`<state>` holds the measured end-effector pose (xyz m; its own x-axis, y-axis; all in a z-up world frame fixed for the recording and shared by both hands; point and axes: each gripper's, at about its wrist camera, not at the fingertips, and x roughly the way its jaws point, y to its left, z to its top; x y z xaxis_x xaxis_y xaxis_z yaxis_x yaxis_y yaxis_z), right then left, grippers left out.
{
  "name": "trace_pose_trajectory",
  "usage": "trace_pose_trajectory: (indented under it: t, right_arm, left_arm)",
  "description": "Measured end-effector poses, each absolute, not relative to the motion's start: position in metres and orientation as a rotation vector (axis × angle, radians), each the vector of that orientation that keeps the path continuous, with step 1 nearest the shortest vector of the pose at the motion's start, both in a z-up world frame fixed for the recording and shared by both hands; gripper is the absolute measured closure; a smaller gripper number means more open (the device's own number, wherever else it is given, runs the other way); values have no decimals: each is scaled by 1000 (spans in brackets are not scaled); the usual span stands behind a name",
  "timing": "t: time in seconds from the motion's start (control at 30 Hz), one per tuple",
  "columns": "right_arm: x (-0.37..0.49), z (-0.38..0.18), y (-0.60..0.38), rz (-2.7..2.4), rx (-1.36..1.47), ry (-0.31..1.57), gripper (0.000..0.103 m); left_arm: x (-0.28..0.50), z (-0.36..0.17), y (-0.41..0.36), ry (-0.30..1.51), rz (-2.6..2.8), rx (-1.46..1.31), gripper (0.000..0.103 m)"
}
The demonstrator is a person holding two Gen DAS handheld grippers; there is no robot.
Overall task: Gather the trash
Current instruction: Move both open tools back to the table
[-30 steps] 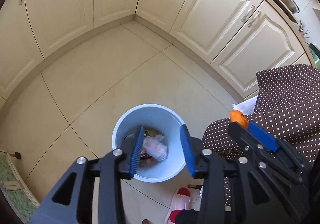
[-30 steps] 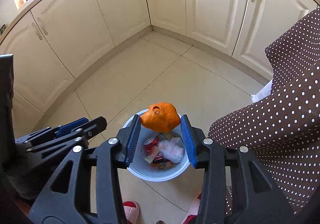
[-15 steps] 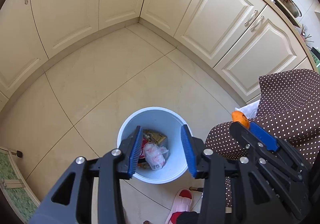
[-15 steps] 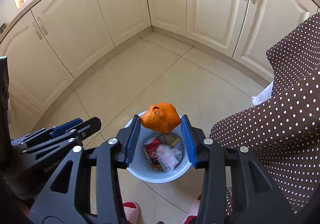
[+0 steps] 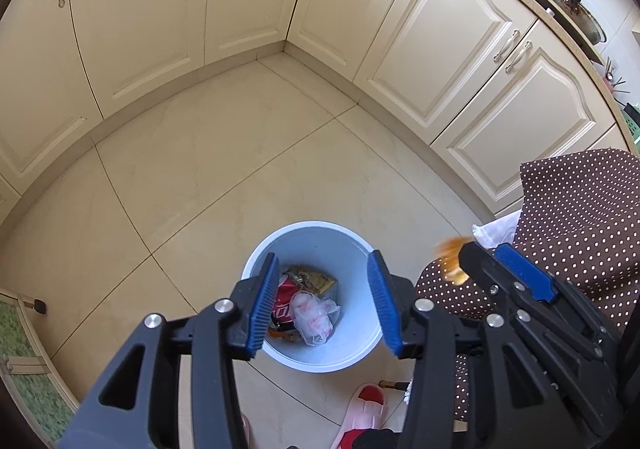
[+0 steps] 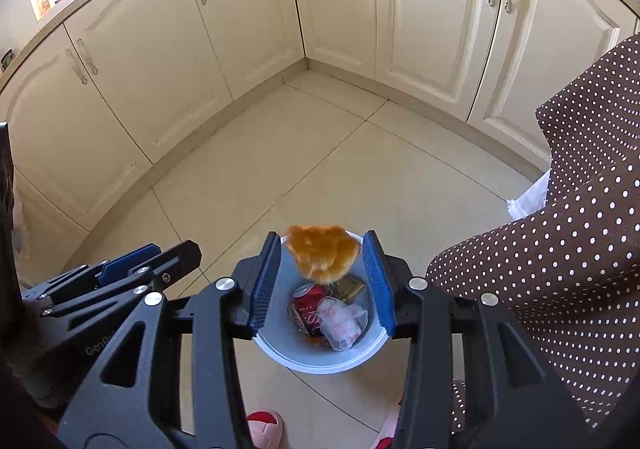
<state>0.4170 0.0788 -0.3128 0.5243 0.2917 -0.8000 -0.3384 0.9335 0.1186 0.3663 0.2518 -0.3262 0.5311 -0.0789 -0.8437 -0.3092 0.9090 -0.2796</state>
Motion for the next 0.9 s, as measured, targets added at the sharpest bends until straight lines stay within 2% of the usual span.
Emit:
trace_pose_trajectory:
  t: [0.23, 0.43, 0.77, 0.9]
  right_arm:
    - [415, -308, 75, 376, -56, 936, 57]
    - [404, -283, 63, 383, -52, 898, 57]
    - [359, -182, 8, 393, -12, 726, 57]
    - [337, -137, -25, 371, -18, 648, 54]
  left_arm:
    - [365, -318, 252, 994, 140, -423, 55]
    - [356, -286, 243, 934, 136, -392, 50]
    - [328, -178, 187, 753, 77, -315, 44]
    - [322, -132, 148, 690, 25, -283, 42]
